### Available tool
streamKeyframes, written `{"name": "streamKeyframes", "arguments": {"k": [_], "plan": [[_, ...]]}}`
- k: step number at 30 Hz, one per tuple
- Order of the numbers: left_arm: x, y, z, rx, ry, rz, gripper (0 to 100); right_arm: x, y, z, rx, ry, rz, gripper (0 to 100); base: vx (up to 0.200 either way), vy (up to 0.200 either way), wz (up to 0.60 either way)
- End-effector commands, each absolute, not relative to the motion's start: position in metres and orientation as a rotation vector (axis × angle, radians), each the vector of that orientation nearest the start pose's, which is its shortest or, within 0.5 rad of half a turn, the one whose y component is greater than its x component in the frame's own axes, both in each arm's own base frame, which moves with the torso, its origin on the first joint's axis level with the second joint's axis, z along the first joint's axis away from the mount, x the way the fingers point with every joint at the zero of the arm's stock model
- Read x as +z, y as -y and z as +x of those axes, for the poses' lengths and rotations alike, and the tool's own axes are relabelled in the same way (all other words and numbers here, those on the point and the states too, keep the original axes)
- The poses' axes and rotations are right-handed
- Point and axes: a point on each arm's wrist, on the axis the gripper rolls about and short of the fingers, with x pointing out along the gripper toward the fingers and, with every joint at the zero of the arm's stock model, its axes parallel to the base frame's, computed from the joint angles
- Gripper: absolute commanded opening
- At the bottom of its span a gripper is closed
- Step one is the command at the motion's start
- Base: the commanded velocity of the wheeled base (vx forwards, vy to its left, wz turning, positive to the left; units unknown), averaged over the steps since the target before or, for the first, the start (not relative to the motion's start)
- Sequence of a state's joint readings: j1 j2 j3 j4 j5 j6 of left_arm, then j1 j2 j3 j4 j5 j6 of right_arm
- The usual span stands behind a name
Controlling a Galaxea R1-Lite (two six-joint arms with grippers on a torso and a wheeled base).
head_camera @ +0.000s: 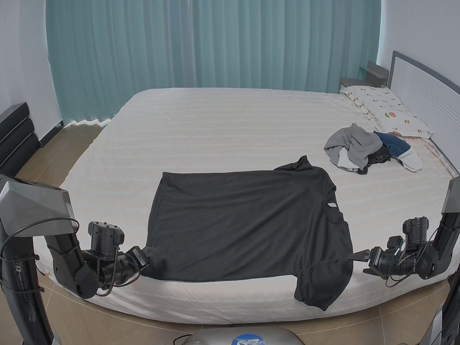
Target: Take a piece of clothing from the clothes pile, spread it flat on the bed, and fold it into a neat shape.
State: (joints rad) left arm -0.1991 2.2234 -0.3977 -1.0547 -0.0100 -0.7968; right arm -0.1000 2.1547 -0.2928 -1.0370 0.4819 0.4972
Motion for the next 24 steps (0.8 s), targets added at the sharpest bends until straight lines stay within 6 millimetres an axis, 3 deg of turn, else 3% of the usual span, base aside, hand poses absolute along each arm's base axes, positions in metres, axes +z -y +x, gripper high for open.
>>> {"name": "streamKeyframes", "arguments": {"k": [1, 15, 16, 24], "plan": [[-0.033, 0.057, 0.279, 0.132, -0.836, -0.666, 100, -0.021, 0.012, 0.255, 0.155, -0.905, 0.712, 100, 0.000, 0.000, 0.00], [-0.040, 0.071, 0.284, 0.087, -0.846, -0.609, 100, -0.020, 0.012, 0.257, 0.157, -0.896, 0.711, 100, 0.000, 0.000, 0.00], [-0.041, 0.071, 0.284, 0.087, -0.845, -0.592, 0, -0.020, 0.012, 0.257, 0.156, -0.897, 0.712, 100, 0.000, 0.000, 0.00], [-0.046, 0.067, 0.274, 0.173, -0.848, -0.545, 0, -0.021, 0.013, 0.255, 0.146, -0.900, 0.710, 100, 0.000, 0.000, 0.00]]}}
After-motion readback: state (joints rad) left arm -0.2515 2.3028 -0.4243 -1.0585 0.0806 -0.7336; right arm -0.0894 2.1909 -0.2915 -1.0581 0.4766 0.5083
